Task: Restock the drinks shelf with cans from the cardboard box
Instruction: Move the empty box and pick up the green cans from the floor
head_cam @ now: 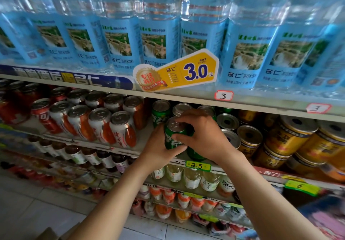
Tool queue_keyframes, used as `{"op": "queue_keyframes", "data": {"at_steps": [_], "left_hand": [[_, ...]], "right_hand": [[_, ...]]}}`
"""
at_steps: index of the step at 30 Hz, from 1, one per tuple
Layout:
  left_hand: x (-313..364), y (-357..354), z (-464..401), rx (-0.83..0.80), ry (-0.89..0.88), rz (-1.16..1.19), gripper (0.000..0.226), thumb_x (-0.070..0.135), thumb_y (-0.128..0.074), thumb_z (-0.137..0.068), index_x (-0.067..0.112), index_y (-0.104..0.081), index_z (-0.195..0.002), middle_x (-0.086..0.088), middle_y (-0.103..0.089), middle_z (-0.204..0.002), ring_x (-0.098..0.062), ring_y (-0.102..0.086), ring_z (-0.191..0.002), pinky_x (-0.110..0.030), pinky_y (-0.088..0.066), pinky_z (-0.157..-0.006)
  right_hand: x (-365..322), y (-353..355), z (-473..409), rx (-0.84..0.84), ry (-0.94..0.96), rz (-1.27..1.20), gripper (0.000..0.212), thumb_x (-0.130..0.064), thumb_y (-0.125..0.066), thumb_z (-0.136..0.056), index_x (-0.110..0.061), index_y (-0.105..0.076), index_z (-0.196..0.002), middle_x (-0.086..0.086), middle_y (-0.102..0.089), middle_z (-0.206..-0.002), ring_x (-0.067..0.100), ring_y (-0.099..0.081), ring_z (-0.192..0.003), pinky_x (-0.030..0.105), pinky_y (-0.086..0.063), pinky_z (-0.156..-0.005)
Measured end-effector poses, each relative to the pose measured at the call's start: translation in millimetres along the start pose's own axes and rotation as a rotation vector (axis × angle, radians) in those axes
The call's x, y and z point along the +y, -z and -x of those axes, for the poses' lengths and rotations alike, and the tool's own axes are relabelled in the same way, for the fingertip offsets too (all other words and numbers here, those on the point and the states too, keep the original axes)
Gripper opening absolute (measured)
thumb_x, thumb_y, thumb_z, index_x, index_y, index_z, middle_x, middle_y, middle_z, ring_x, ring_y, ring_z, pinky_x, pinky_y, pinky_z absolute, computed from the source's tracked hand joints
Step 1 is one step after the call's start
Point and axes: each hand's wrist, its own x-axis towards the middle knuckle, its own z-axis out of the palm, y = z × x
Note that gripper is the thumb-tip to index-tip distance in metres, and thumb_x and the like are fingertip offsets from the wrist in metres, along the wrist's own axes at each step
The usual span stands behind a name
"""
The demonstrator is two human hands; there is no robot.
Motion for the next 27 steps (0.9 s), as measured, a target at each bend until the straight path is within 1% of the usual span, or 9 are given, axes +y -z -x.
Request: {"op": "queue_keyframes", "data": {"at_steps": [3,6,9,12,15,17,20,24,27], "left_hand": [[-1,3,1,-0.011,0.011,-0.01,0.06,0.035,-0.079,-0.077,0.031,-0.051,-0.129,0.007,-0.06,-0.127,-0.008,-0.056,-0.121,-0.043,-0.048,-0.1],[0,2,4,0.015,0.065,0.063,0.059,0.028,-0.083,-0.074,0.031,-0.056,-0.125,0.012,-0.065,-0.12,-0.004,-0.06,-0.114,-0.04,-0.051,-0.097],[0,1,6,0.033,0.095,0.1,0.059,0.03,-0.085,-0.07,0.032,-0.058,-0.122,0.011,-0.068,-0.116,-0.005,-0.063,-0.111,-0.042,-0.053,-0.095],[-2,1,6,0.038,0.138,0.118,0.062,0.036,-0.085,-0.064,0.038,-0.059,-0.12,0.011,-0.07,-0.115,-0.006,-0.064,-0.11,-0.044,-0.053,-0.095],[-3,-2,10,0.098,0.141,0.081,0.071,0.044,-0.086,-0.059,0.038,-0.054,-0.122,0.011,-0.07,-0.114,-0.008,-0.066,-0.108,-0.046,-0.055,-0.091],[-3,-5,11,0.157,0.137,0.064,0.074,0.049,-0.087,-0.057,0.034,-0.052,-0.12,0.011,-0.07,-0.11,-0.011,-0.068,-0.104,-0.046,-0.057,-0.085],[2,-8,16,0.199,0.116,0.047,0.066,0.048,-0.086,-0.06,0.029,-0.055,-0.115,0.01,-0.071,-0.103,-0.01,-0.069,-0.098,-0.046,-0.057,-0.082],[4,-8,18,0.194,0.124,0.135,0.06,0.035,-0.087,-0.065,0.028,-0.059,-0.118,0.005,-0.069,-0.112,-0.014,-0.067,-0.104,-0.049,-0.056,-0.088],[9,-7,19,0.19,0.104,0.106,0.056,0.036,-0.085,-0.067,0.03,-0.062,-0.119,0.002,-0.064,-0.12,-0.015,-0.065,-0.108,-0.048,-0.055,-0.089]], "right_hand": [[0,-2,2,0.042,-0.006,-0.015,0.037,-0.033,-0.078,-0.072,-0.023,-0.072,-0.107,-0.005,-0.068,-0.106,0.015,-0.063,-0.098,0.037,-0.055,-0.078],[-1,-5,3,0.048,-0.013,0.023,0.039,-0.04,-0.075,-0.073,-0.027,-0.068,-0.109,-0.008,-0.065,-0.109,0.014,-0.061,-0.099,0.035,-0.054,-0.078],[1,-7,2,0.031,-0.013,0.071,0.048,-0.046,-0.072,-0.073,-0.029,-0.061,-0.116,-0.008,-0.061,-0.118,0.016,-0.06,-0.105,0.035,-0.054,-0.08],[2,-10,3,0.025,-0.009,0.146,0.061,-0.05,-0.074,-0.072,-0.027,-0.057,-0.126,-0.006,-0.056,-0.129,0.019,-0.056,-0.115,0.034,-0.053,-0.084],[0,-14,4,0.026,0.021,0.259,0.063,-0.056,-0.072,-0.074,-0.03,-0.055,-0.128,-0.007,-0.051,-0.136,0.021,-0.05,-0.12,0.037,-0.054,-0.084],[2,-13,3,0.026,0.019,0.243,0.059,-0.054,-0.072,-0.074,-0.03,-0.057,-0.126,-0.007,-0.051,-0.135,0.021,-0.051,-0.12,0.038,-0.054,-0.084],[3,-11,0,0.018,0.027,0.16,0.053,-0.05,-0.075,-0.071,-0.029,-0.063,-0.119,-0.006,-0.056,-0.128,0.022,-0.055,-0.116,0.04,-0.054,-0.085],[2,-15,2,0.064,0.022,0.192,0.053,-0.052,-0.078,-0.069,-0.027,-0.067,-0.114,-0.007,-0.06,-0.124,0.021,-0.06,-0.111,0.038,-0.056,-0.077],[2,-15,4,0.093,0.025,0.208,0.054,-0.055,-0.078,-0.068,-0.025,-0.069,-0.113,-0.007,-0.06,-0.124,0.02,-0.063,-0.106,0.038,-0.057,-0.073]]}}
